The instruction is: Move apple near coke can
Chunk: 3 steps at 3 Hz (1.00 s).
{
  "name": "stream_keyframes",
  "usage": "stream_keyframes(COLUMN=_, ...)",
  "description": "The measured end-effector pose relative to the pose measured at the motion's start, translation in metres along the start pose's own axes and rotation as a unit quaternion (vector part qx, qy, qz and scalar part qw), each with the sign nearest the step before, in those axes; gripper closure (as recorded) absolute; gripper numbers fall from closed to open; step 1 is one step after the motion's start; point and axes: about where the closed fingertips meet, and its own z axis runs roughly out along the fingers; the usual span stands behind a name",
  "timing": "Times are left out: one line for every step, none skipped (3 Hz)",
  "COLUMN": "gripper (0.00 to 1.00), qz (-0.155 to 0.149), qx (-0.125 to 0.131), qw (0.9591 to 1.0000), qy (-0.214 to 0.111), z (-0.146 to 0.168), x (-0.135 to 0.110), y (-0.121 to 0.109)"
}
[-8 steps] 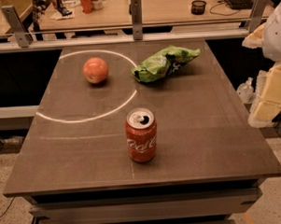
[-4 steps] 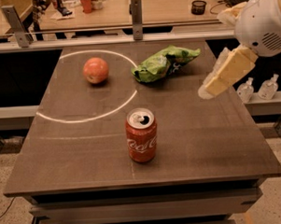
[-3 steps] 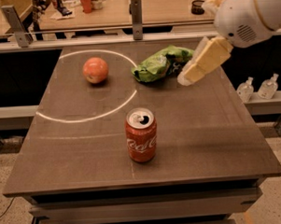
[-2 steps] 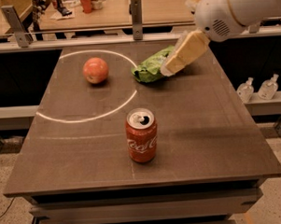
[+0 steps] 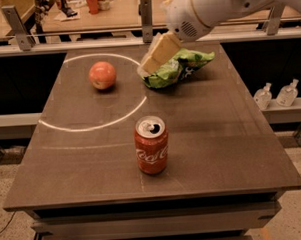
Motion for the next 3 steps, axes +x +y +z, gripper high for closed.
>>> stream_keyframes(gripper=0.0, qz=-0.008, qx=-0.014, qw=0.9998, qy=-0.014, z=0.034, x=-0.006, y=-0.001)
stream_keyframes(gripper=0.0, qz=-0.006, qx=-0.045, qw=0.9989, qy=-0.011, z=0.062, x=-0.006, y=0.003)
stream_keyframes(gripper=0.0, qz=-0.007, qx=-0.051, qw=0.9986, qy=-0.009, z=0.065, x=-0.006, y=0.005)
